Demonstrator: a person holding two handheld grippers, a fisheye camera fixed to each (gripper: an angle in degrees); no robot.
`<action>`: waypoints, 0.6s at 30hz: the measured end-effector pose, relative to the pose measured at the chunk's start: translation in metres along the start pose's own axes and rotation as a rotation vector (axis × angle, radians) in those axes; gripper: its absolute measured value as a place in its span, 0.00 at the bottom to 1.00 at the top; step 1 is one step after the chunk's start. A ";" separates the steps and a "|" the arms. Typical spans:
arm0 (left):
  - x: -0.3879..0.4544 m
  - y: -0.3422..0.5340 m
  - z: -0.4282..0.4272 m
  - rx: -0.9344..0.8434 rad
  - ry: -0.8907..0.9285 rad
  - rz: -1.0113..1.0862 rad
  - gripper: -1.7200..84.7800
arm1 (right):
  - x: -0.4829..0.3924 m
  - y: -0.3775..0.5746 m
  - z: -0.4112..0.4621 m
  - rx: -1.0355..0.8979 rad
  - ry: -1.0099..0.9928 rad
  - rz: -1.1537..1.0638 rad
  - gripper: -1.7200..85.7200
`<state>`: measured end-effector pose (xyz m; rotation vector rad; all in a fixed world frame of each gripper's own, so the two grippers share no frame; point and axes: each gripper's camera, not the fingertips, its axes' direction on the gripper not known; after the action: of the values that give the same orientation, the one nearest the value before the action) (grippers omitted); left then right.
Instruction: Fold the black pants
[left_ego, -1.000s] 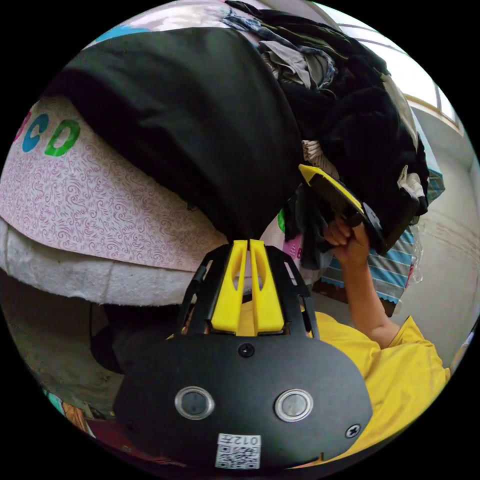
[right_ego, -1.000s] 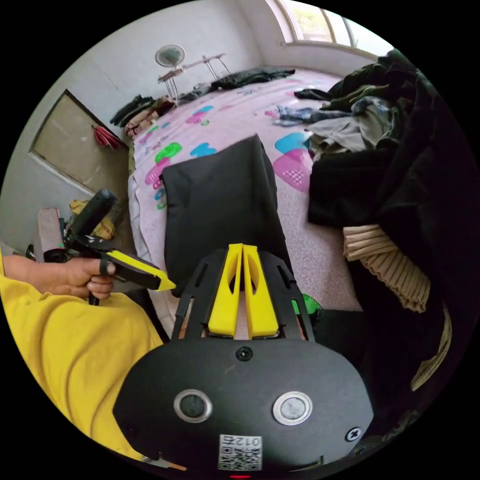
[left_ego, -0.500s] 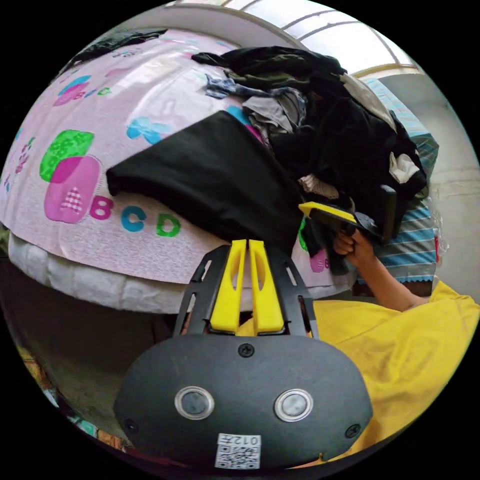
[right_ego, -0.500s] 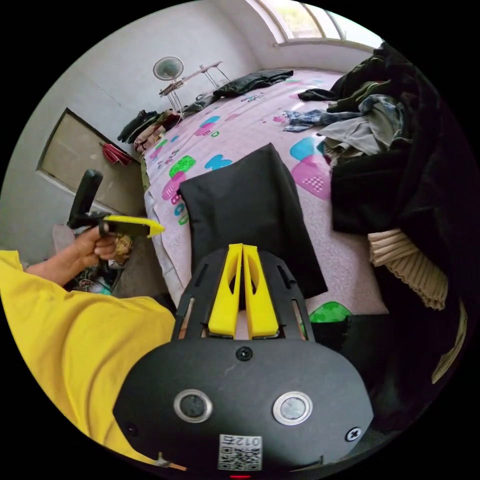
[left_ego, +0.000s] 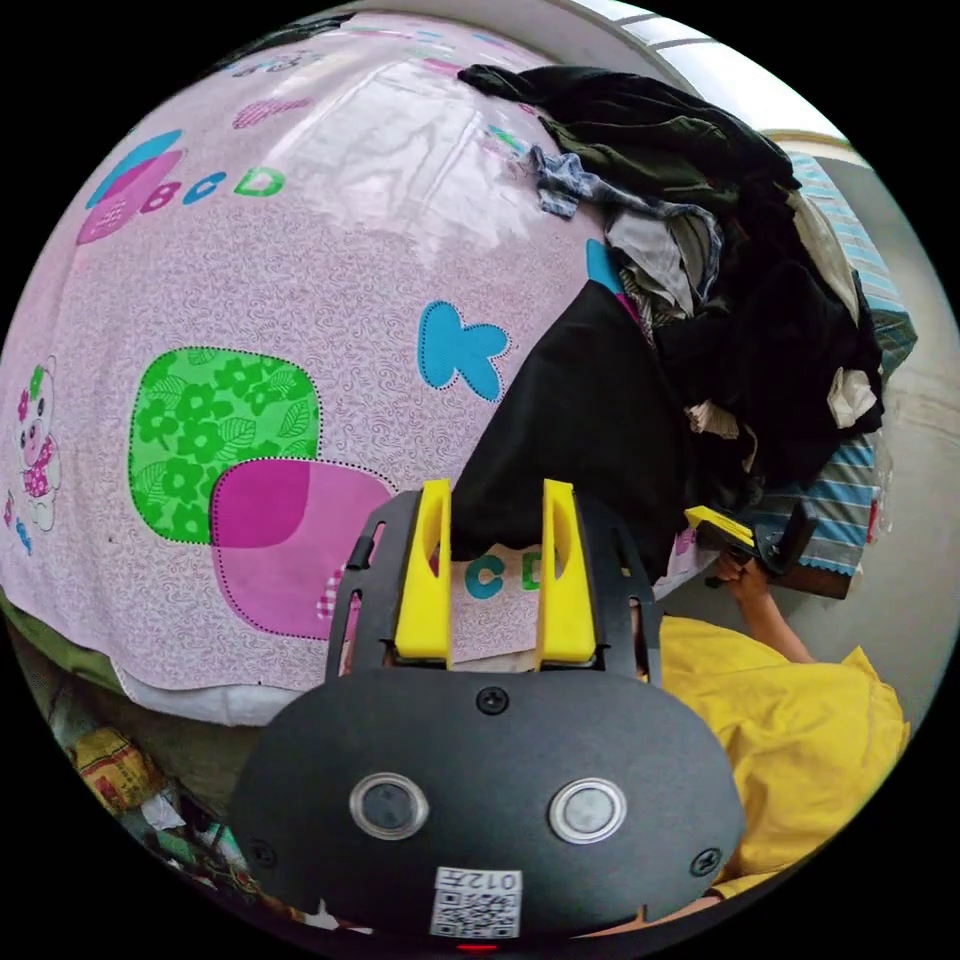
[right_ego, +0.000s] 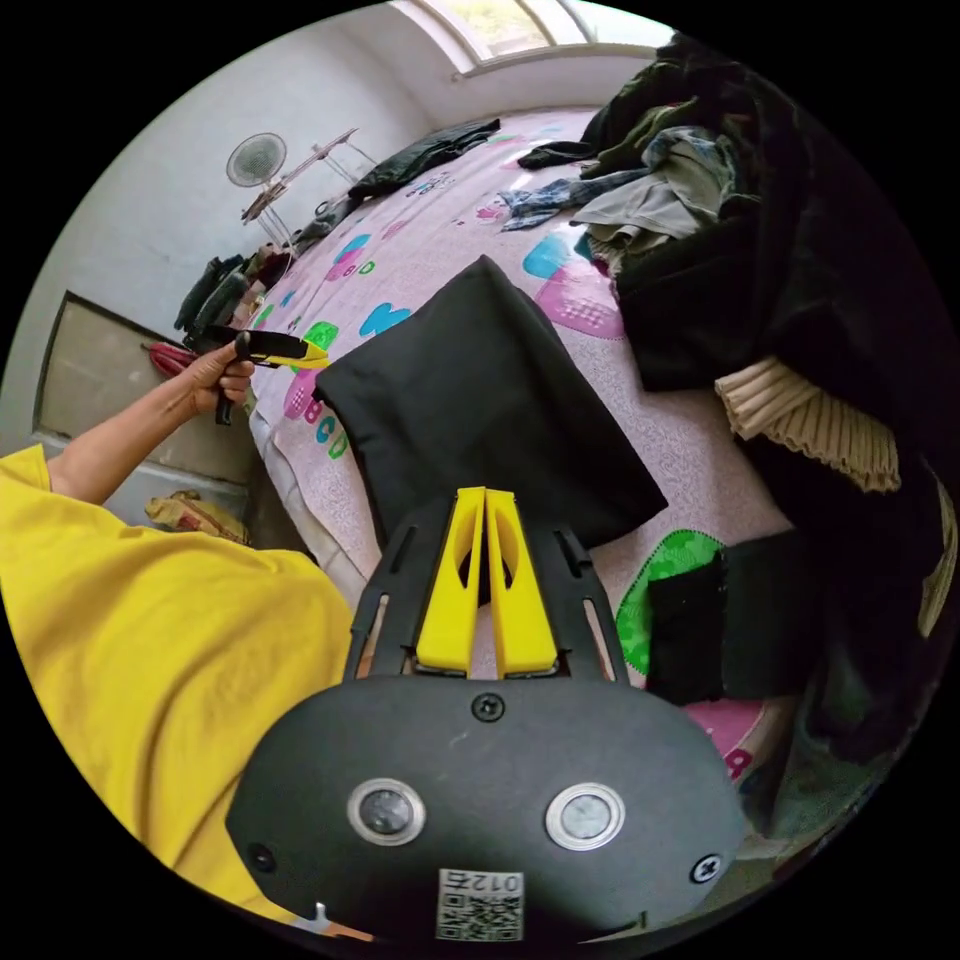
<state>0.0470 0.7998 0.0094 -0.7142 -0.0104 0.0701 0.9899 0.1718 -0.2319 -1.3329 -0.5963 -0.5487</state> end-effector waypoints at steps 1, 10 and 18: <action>-0.007 -0.004 0.001 -0.007 0.016 0.002 0.16 | 0.001 0.000 0.001 0.004 -0.012 0.030 0.02; -0.077 -0.047 0.016 -0.131 0.125 0.124 0.15 | -0.022 -0.031 0.016 -0.026 -0.062 0.058 0.02; -0.133 -0.064 0.029 -0.192 0.189 0.186 0.08 | 0.010 -0.028 0.002 0.121 -0.184 0.416 0.04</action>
<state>-0.0827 0.7614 0.0757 -0.9100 0.2330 0.1817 0.9783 0.1691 -0.2042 -1.3526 -0.4737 -0.0507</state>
